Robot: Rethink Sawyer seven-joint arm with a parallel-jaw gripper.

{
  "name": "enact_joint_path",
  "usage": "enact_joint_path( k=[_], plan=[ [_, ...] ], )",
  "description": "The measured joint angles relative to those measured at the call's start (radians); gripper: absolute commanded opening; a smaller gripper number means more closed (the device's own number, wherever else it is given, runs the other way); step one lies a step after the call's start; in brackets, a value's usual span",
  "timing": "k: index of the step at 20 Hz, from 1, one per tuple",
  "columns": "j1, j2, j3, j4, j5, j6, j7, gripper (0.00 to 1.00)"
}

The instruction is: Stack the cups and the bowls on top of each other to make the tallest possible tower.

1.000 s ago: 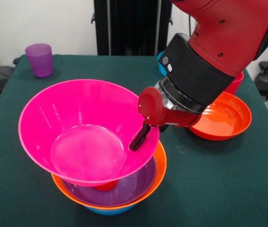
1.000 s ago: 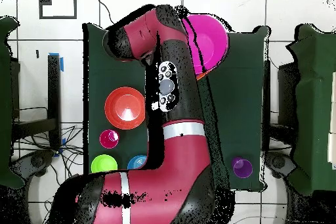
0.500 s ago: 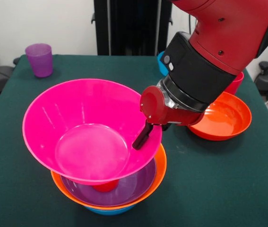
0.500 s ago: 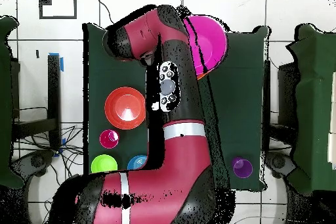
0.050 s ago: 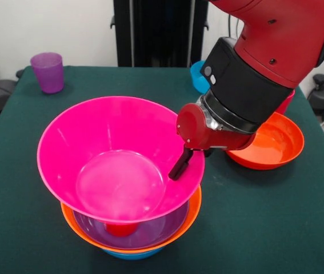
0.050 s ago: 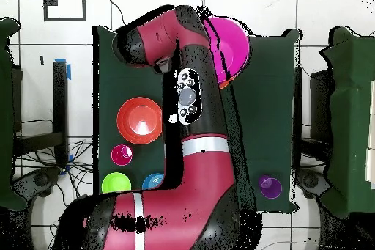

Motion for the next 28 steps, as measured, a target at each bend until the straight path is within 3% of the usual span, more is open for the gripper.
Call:
enact_joint_path(
  k=[28],
  plan=[
    [0.013, -0.002, -0.003, 0.001, 0.020, -0.001, 0.000, 0.00]
  ],
)
